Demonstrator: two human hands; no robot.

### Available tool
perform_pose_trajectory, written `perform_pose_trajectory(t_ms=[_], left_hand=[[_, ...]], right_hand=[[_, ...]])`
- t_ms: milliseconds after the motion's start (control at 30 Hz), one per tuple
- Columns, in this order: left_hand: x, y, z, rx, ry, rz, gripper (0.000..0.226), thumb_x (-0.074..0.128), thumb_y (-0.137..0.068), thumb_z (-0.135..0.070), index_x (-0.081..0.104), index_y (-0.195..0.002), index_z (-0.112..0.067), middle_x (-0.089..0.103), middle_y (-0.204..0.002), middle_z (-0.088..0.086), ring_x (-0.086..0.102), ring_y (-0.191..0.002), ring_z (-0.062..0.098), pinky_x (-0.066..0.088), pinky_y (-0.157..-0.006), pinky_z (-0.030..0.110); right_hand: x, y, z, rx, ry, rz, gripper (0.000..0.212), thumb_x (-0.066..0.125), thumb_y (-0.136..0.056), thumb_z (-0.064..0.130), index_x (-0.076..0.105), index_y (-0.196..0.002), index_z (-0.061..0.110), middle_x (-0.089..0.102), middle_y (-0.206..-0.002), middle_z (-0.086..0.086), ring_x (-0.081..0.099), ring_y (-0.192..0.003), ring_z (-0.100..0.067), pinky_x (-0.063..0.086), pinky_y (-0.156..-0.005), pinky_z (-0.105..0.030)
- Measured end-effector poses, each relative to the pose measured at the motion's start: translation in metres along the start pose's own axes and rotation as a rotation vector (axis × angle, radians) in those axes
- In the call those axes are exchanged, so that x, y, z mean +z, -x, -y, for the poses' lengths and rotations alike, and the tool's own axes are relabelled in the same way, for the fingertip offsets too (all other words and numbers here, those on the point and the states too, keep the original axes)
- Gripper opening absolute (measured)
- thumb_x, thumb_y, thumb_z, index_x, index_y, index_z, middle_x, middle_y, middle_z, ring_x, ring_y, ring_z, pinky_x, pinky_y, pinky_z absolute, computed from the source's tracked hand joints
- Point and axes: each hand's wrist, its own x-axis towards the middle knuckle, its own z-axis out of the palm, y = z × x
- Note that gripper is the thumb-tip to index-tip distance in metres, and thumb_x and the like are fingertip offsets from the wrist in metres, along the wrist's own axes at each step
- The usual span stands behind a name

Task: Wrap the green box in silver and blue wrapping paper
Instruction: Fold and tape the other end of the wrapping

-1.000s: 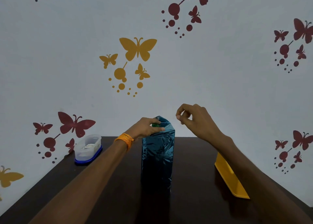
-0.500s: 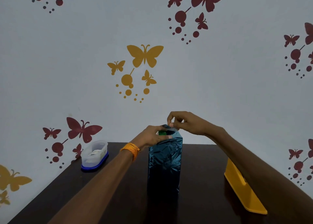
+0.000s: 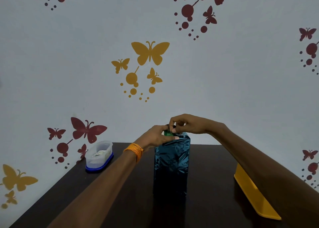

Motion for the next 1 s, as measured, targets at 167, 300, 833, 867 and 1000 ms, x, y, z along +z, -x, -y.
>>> perform_pose_trajectory(t_ms=[167, 300, 833, 867, 1000], left_hand=[[0.000, 0.000, 0.001, -0.009, 0.052, 0.006, 0.046, 0.074, -0.085, -0.039, 0.065, -0.127, -0.022, 0.059, -0.132, -0.001, 0.053, -0.116, 0.015, 0.040, -0.091, 0.026], [0.000, -0.001, 0.001, -0.008, 0.060, 0.010, 0.046, 0.074, -0.085, -0.039, 0.065, -0.126, -0.021, 0.060, -0.131, 0.000, 0.054, -0.115, 0.015, 0.041, -0.089, 0.025], [-0.002, 0.000, 0.000, 0.011, -0.020, 0.012, 0.045, 0.072, -0.086, -0.040, 0.065, -0.126, -0.020, 0.057, -0.136, 0.003, 0.051, -0.122, 0.019, 0.039, -0.095, 0.029], [-0.002, 0.000, 0.000, 0.009, -0.018, 0.008, 0.046, 0.073, -0.085, -0.040, 0.065, -0.126, -0.020, 0.058, -0.133, 0.003, 0.052, -0.116, 0.017, 0.039, -0.092, 0.027], [-0.001, -0.002, 0.001, 0.003, -0.003, 0.001, 0.052, 0.074, -0.083, -0.043, 0.063, -0.129, -0.020, 0.050, -0.145, 0.003, 0.049, -0.127, 0.021, 0.037, -0.095, 0.028]], right_hand=[[0.003, -0.002, -0.001, 0.022, 0.050, -0.006, 0.006, 0.062, -0.099, 0.028, 0.065, -0.094, 0.027, 0.060, -0.069, -0.003, 0.047, -0.064, -0.013, 0.040, -0.071, -0.038], [0.003, -0.002, 0.000, 0.040, 0.070, -0.009, 0.005, 0.063, -0.098, 0.029, 0.065, -0.095, 0.028, 0.065, -0.082, -0.015, 0.053, -0.070, -0.019, 0.043, -0.072, -0.040], [0.006, 0.002, 0.002, 0.256, 0.223, -0.179, 0.037, 0.076, -0.084, 0.047, 0.061, -0.101, 0.018, 0.065, -0.086, 0.000, 0.056, -0.071, -0.009, 0.040, -0.061, -0.026], [0.008, 0.005, 0.001, 0.290, 0.225, -0.194, 0.041, 0.075, -0.083, 0.052, 0.061, -0.100, 0.018, 0.064, -0.084, -0.001, 0.055, -0.069, -0.010, 0.039, -0.061, -0.027], [0.025, 0.018, -0.012, 0.451, 0.043, -0.353, 0.053, 0.073, -0.076, 0.066, 0.060, -0.098, 0.019, 0.063, -0.087, 0.002, 0.056, -0.075, -0.011, 0.040, -0.061, -0.027]])
